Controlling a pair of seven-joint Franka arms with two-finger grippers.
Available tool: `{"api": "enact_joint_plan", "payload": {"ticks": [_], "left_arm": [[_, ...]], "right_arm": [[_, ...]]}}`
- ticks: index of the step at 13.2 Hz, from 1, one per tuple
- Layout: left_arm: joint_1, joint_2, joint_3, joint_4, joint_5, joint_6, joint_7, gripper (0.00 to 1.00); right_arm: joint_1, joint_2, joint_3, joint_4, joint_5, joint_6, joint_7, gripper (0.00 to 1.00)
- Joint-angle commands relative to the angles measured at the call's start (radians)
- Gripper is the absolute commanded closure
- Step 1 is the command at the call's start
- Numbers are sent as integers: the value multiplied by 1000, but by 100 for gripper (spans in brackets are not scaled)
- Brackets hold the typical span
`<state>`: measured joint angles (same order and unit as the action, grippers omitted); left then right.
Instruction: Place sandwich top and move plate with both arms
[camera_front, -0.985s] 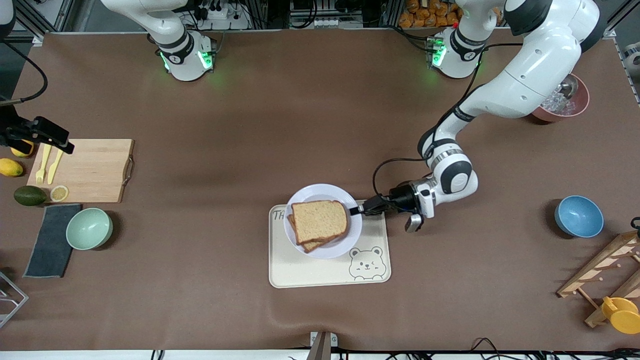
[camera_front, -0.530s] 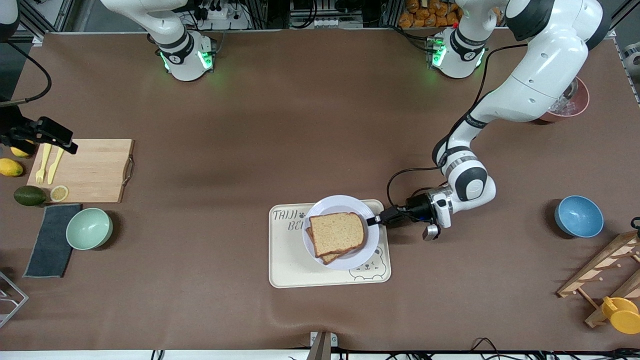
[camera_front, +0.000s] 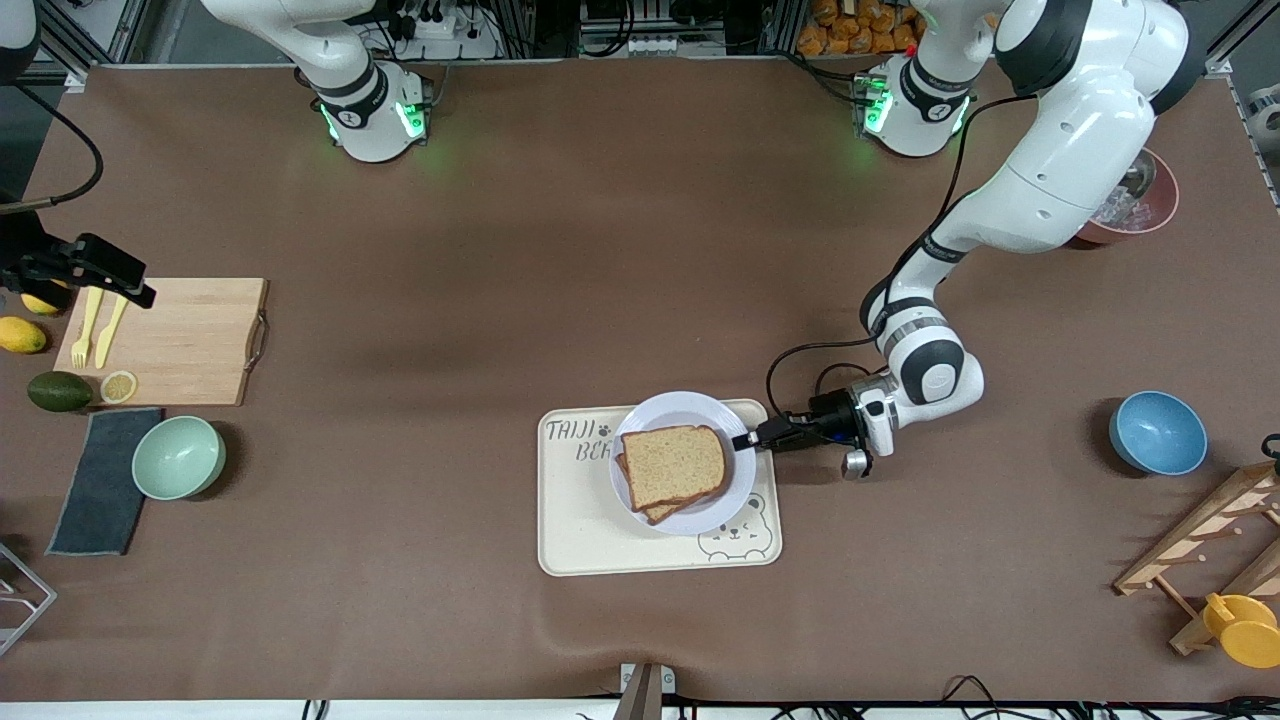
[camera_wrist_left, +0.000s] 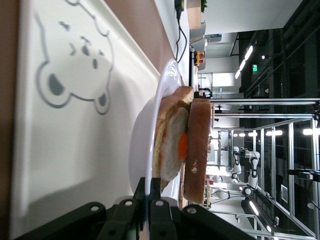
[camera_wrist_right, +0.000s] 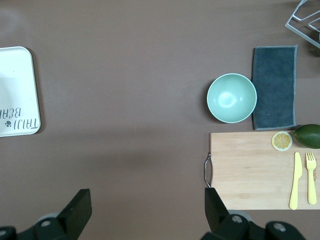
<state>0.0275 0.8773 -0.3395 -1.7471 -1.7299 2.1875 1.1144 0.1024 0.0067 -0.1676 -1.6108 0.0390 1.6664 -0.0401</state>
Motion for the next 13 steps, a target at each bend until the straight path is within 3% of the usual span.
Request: {"api": "enact_joint_plan", "payload": {"ticks": [1, 6, 9, 10, 11, 12, 13], "left_arm": [[-12, 25, 17, 34, 15, -12, -19, 100], [-70, 29, 77, 34, 13, -11, -19, 100], [-70, 34, 79, 41, 13, -12, -37, 81], [-73, 35, 79, 50, 15, -11, -66, 69], [-86, 35, 80, 55, 13, -11, -96, 49], [-87, 34, 82, 55, 15, -11, -111, 0], [-83, 25, 89, 55, 16, -11, -111, 0]], "right_arm": [[0, -5, -3, -3, -2, -4, 20, 0], [-18, -5, -7, -4, -4, -10, 20, 0], [-15, -1, -7, -4, -4, -10, 20, 0], [-12, -1, -6, -1, -4, -10, 22, 0], [-12, -1, -6, -4, -2, -8, 22, 0], [-12, 1, -6, -4, -4, -5, 22, 0], [-12, 1, -6, -4, -2, -5, 22, 0]]}}
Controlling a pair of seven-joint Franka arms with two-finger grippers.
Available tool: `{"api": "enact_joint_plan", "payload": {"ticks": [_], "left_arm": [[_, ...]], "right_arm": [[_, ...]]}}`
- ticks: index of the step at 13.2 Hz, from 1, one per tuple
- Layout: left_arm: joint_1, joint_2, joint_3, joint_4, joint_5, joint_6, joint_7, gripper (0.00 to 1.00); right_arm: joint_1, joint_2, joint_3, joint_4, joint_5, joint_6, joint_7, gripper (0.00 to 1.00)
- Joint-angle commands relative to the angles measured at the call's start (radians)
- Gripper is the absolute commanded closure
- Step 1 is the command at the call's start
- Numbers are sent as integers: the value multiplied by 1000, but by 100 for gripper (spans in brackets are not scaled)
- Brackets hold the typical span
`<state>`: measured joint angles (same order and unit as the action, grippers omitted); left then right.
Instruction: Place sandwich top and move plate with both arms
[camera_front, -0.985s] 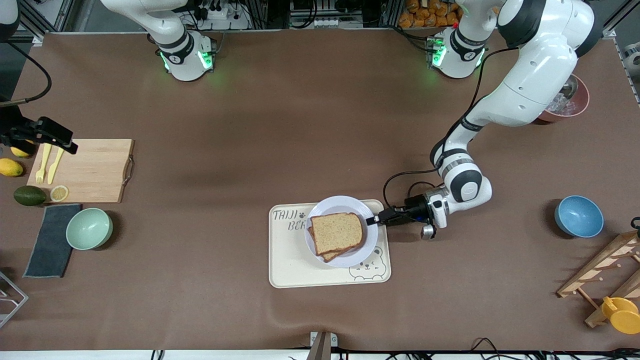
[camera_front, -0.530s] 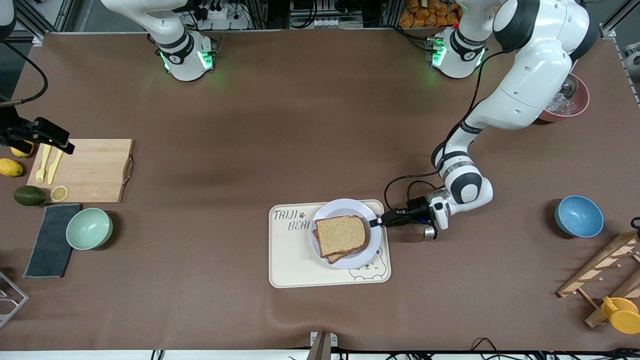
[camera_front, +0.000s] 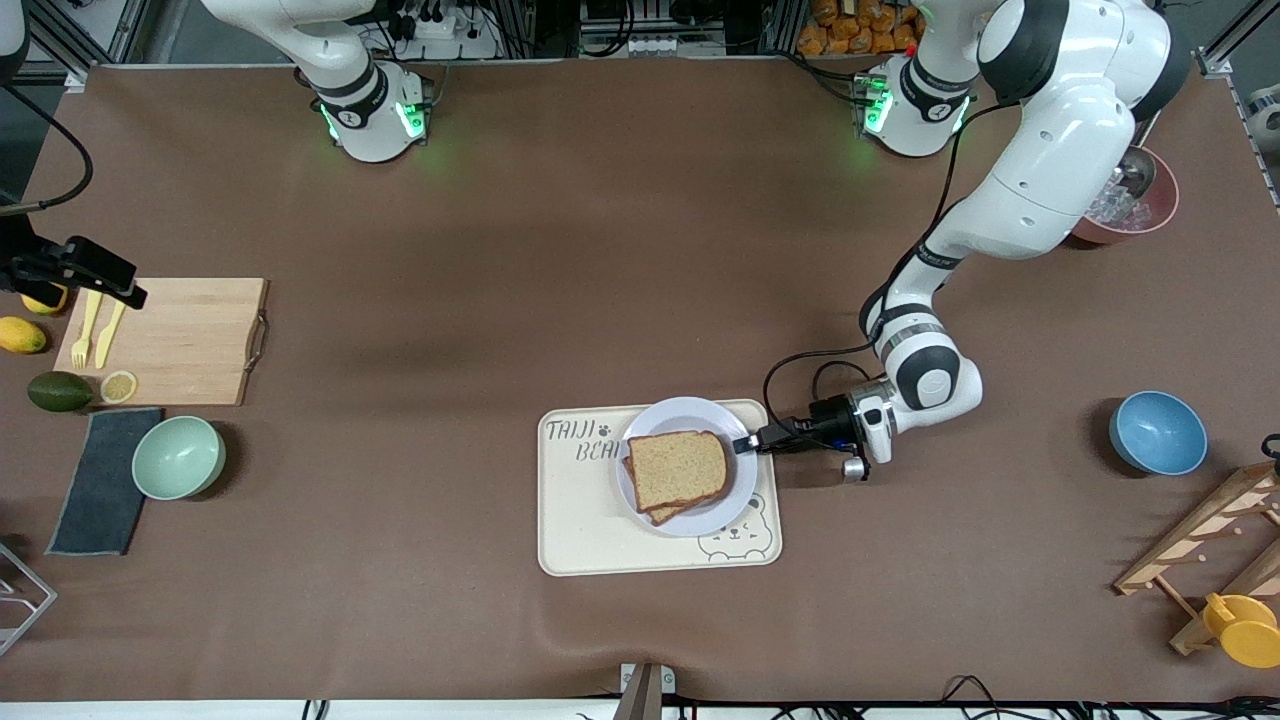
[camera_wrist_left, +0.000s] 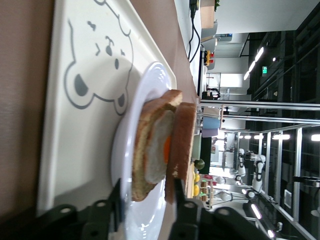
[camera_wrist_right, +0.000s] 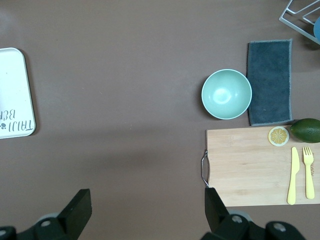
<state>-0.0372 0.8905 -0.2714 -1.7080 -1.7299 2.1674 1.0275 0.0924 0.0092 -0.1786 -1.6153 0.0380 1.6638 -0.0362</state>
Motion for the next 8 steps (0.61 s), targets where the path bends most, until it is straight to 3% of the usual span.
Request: {"api": "enact_joint_plan", "payload": {"ticks": [1, 5, 8], "left_arm": [[-12, 4, 32, 14, 35, 9, -26, 0], [42, -39, 32, 7, 214, 3, -150, 0], [49, -93, 32, 5, 265, -3, -278, 0]], "right_arm": [[1, -1, 5, 2, -3, -1, 18, 0], [-2, -1, 5, 5, -3, 1, 16, 0], [-8, 0, 5, 6, -3, 1, 13, 0]]}}
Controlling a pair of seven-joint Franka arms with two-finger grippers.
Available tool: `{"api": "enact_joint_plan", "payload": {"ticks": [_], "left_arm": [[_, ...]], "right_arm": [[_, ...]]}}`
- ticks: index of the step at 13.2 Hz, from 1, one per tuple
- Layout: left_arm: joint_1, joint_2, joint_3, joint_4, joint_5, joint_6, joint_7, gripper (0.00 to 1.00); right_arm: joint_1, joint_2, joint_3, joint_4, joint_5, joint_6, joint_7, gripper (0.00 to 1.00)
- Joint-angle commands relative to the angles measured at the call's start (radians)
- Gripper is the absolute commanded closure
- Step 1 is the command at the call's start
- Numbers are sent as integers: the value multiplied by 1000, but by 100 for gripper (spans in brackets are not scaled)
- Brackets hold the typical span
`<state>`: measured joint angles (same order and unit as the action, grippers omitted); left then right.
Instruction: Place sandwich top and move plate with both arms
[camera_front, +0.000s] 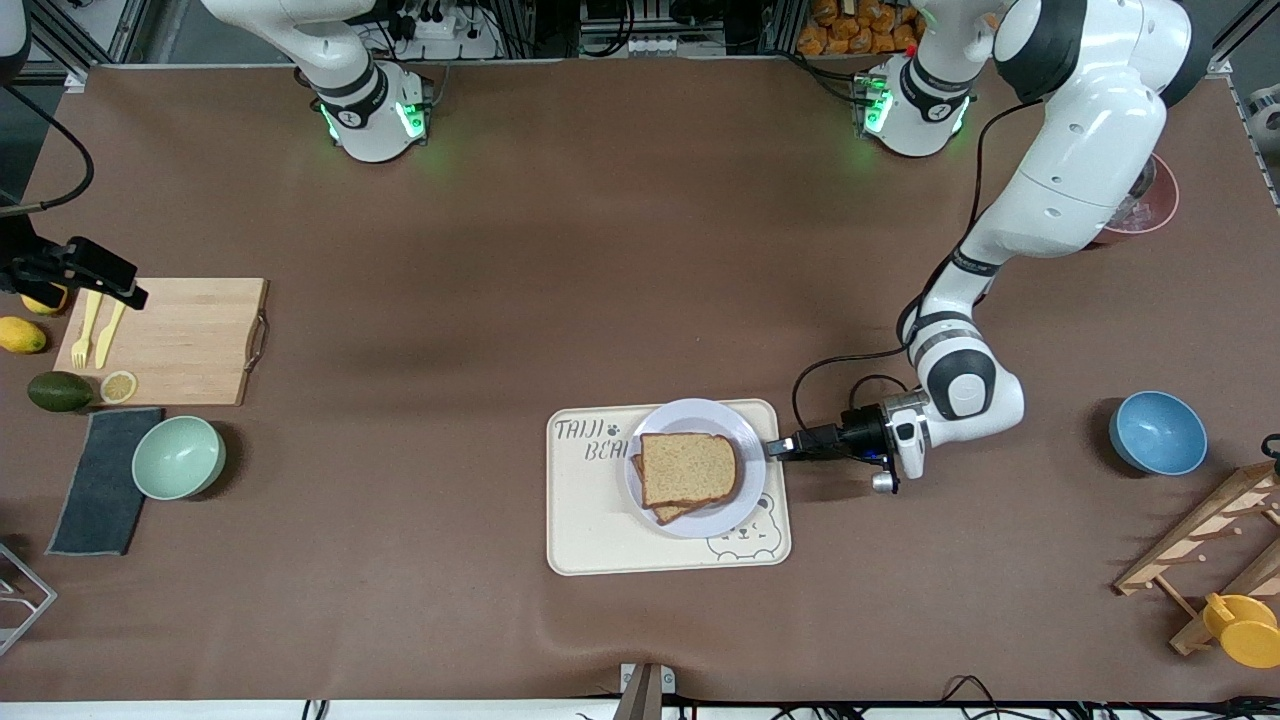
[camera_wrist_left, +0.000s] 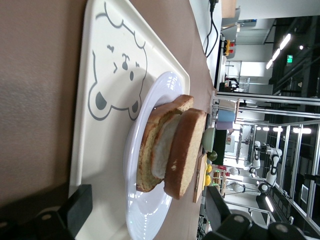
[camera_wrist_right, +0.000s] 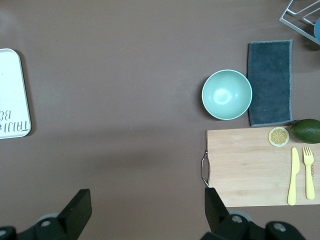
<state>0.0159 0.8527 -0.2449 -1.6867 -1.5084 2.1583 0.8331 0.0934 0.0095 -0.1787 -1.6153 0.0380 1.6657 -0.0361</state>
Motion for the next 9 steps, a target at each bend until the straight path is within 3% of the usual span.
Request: {"api": "enact_joint_plan", "payload": {"ticks": [1, 4, 9], "left_arm": [[-4, -73, 6, -16, 80, 5, -129, 0], [16, -130, 7, -18, 154, -20, -233, 0], [104, -315, 13, -5, 575, -130, -552, 0]], "right_arm": [[-4, -2, 5, 8, -3, -1, 12, 0], [-9, 1, 5, 8, -1, 0, 7, 0], [-9, 6, 5, 8, -1, 0, 7, 0]]}}
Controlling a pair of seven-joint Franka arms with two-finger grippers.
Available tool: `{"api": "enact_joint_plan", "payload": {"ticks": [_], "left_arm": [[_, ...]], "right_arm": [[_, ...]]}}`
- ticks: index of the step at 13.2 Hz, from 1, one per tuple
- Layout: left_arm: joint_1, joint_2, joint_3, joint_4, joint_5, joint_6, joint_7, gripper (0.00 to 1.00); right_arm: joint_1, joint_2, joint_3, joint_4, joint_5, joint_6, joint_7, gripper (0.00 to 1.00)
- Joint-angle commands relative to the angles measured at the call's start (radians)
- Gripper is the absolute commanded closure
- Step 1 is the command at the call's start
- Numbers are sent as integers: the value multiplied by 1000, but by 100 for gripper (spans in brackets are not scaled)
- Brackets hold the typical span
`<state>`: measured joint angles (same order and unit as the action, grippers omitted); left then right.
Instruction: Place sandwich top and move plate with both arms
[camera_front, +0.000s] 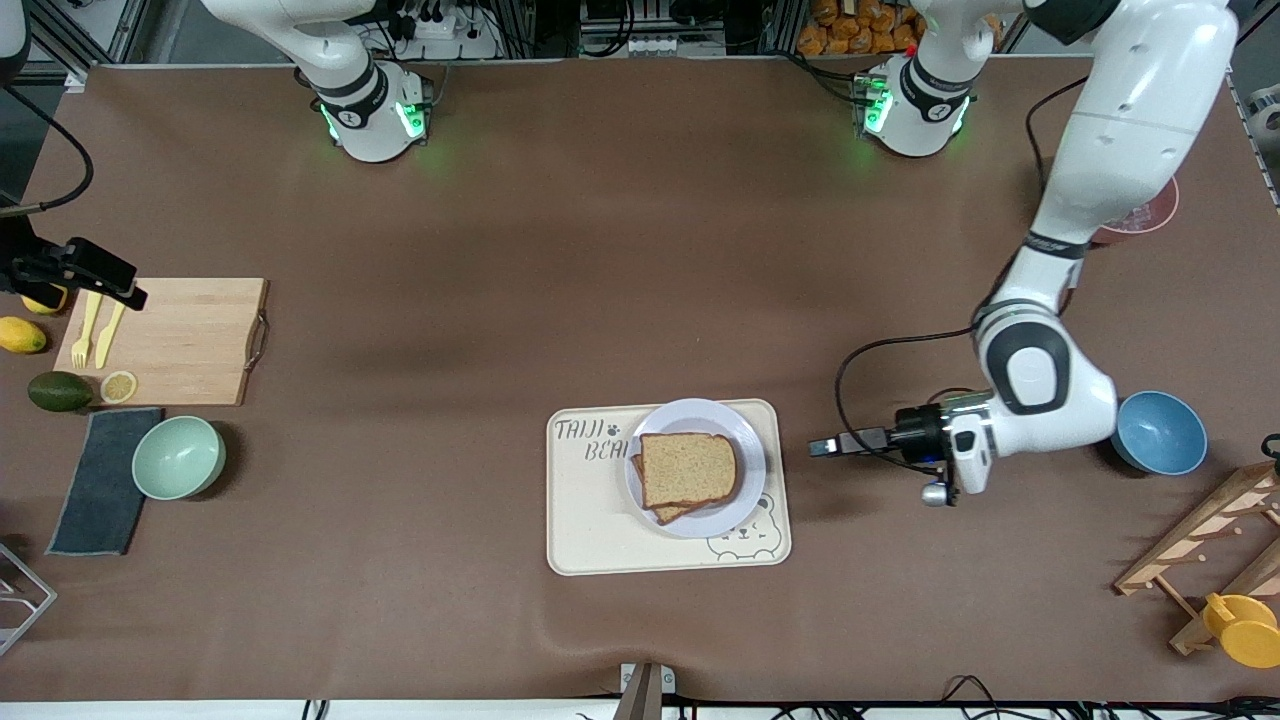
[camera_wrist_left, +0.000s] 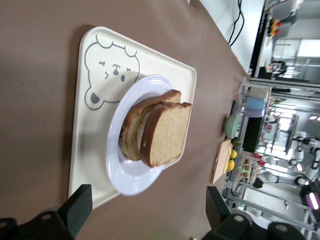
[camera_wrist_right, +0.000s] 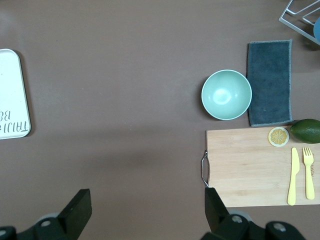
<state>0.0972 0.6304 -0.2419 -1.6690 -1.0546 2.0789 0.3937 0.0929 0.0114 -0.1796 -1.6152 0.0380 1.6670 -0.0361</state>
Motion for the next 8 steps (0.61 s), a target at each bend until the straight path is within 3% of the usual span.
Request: {"api": "enact_joint_plan", "payload": {"ticks": [1, 5, 8], "left_arm": [[59, -122, 6, -12, 219, -71, -171, 0], [94, -219, 13, 92, 396, -219, -372, 0], [84, -247, -2, 218, 653, -327, -505, 0]], "right_arm": [[-9, 4, 6, 8, -1, -1, 7, 0], [-19, 4, 5, 8, 0, -1, 7, 0], [-28, 4, 5, 8, 7, 0, 4, 0]]}}
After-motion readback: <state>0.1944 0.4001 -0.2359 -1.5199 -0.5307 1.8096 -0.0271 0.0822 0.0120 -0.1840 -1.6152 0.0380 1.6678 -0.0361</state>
